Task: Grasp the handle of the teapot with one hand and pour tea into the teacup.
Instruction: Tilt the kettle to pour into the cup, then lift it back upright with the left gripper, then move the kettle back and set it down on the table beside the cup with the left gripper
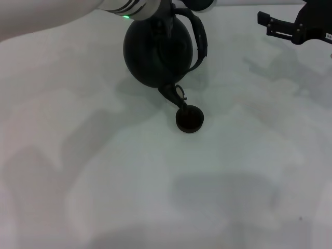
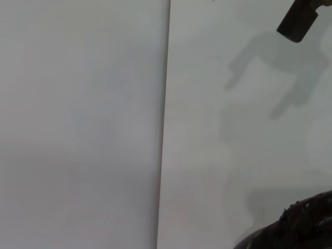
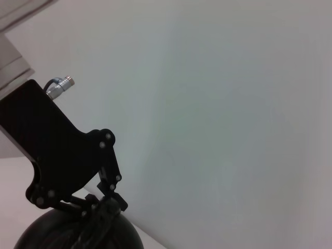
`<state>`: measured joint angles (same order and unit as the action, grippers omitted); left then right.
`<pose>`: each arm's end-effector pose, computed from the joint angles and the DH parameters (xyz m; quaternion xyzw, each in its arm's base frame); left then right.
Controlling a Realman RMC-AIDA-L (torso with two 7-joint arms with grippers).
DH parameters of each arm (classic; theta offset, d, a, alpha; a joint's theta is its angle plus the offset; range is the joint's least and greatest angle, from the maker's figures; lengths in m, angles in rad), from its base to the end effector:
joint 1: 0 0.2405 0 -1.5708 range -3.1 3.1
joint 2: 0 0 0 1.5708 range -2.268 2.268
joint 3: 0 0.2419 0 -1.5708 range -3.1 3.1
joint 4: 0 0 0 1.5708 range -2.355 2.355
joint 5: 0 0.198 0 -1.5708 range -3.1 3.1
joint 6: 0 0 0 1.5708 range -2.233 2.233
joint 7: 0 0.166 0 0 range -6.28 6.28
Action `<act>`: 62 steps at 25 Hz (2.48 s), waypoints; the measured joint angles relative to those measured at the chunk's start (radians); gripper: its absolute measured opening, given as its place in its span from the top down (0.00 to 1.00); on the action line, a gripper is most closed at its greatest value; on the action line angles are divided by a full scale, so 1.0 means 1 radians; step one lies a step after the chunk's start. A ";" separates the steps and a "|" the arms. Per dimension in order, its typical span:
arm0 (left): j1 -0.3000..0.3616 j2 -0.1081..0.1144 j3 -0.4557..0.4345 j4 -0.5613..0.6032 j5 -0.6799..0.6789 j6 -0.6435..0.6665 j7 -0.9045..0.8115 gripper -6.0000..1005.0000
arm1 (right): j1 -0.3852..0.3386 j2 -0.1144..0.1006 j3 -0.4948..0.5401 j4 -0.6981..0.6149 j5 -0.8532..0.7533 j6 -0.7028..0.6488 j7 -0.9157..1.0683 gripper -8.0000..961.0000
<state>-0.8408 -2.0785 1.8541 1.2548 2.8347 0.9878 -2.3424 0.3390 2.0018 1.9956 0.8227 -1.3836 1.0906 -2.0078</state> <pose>-0.0736 0.4016 -0.0742 -0.9178 0.1505 0.2087 0.3024 0.2475 0.3630 0.0324 -0.8955 0.1210 0.2328 0.3594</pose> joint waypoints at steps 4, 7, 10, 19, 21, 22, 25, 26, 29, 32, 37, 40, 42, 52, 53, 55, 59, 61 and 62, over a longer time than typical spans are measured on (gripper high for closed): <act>-0.001 0.000 0.000 0.000 0.000 0.000 0.000 0.88 | 0.000 0.000 0.000 -0.003 0.000 0.000 0.000 0.09; -0.001 -0.001 0.001 0.000 0.000 0.000 -0.002 0.88 | 0.000 0.000 0.000 -0.004 0.000 0.000 0.000 0.09; 0.000 -0.003 0.001 0.003 0.000 -0.002 -0.014 0.88 | -0.001 0.000 0.000 -0.004 0.000 0.000 0.000 0.09; 0.043 -0.003 -0.005 0.044 0.000 -0.033 -0.105 0.88 | -0.003 0.000 0.000 -0.007 0.000 -0.001 0.000 0.09; 0.062 -0.003 -0.006 0.066 0.000 -0.035 -0.116 0.88 | -0.003 0.000 0.005 -0.007 0.000 -0.002 0.000 0.09; 0.078 -0.003 -0.007 0.087 0.000 -0.035 -0.125 0.88 | -0.003 0.000 0.011 -0.007 0.000 -0.003 0.000 0.09; 0.139 -0.003 -0.024 0.164 0.000 -0.036 -0.151 0.88 | -0.003 0.000 0.016 -0.007 0.000 -0.003 0.000 0.09; 0.164 -0.003 -0.035 0.190 -0.001 -0.036 -0.163 0.88 | -0.003 0.000 0.019 -0.007 0.000 -0.003 0.000 0.09; 0.250 -0.003 -0.064 0.273 -0.005 -0.053 -0.197 0.88 | -0.005 0.000 0.025 -0.007 0.000 -0.003 0.001 0.09; 0.371 -0.002 -0.086 0.358 -0.010 -0.109 -0.218 0.88 | -0.007 0.000 0.025 -0.007 0.000 -0.003 0.005 0.09; 0.545 0.002 -0.135 0.431 -0.094 -0.230 -0.224 0.88 | -0.007 -0.003 0.025 -0.007 -0.005 -0.003 0.010 0.09; 0.633 0.003 -0.174 0.439 -0.202 -0.324 -0.175 0.88 | -0.007 -0.003 0.025 -0.008 -0.007 -0.003 0.012 0.09; 0.685 0.003 -0.198 0.434 -0.295 -0.381 -0.122 0.88 | -0.006 -0.004 0.025 -0.018 -0.008 -0.003 0.012 0.09; 0.772 0.006 -0.403 0.197 -1.059 -0.417 0.471 0.88 | -0.009 -0.013 0.025 -0.049 -0.009 -0.003 0.013 0.09; 0.773 0.006 -0.427 0.160 -1.117 -0.397 0.525 0.88 | -0.006 -0.013 0.025 -0.053 -0.009 -0.003 0.014 0.09; 0.767 0.006 -0.481 0.090 -1.207 -0.337 0.626 0.88 | -0.001 -0.013 0.025 -0.059 -0.009 -0.005 0.014 0.09; 0.750 0.004 -0.598 -0.095 -1.457 -0.161 0.914 0.88 | 0.000 -0.014 0.025 -0.067 -0.009 -0.009 0.014 0.09; 0.743 0.005 -0.658 -0.194 -1.584 -0.061 1.056 0.88 | 0.000 -0.014 0.025 -0.068 -0.009 -0.013 0.014 0.09; 0.739 0.006 -0.682 -0.228 -1.612 -0.033 1.090 0.88 | 0.000 -0.014 0.025 -0.069 -0.009 -0.013 0.015 0.09</act>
<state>-0.1017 -2.0726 1.1723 1.0264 1.2231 0.9548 -1.2525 0.3390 1.9882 2.0202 0.7539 -1.3930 1.0776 -1.9929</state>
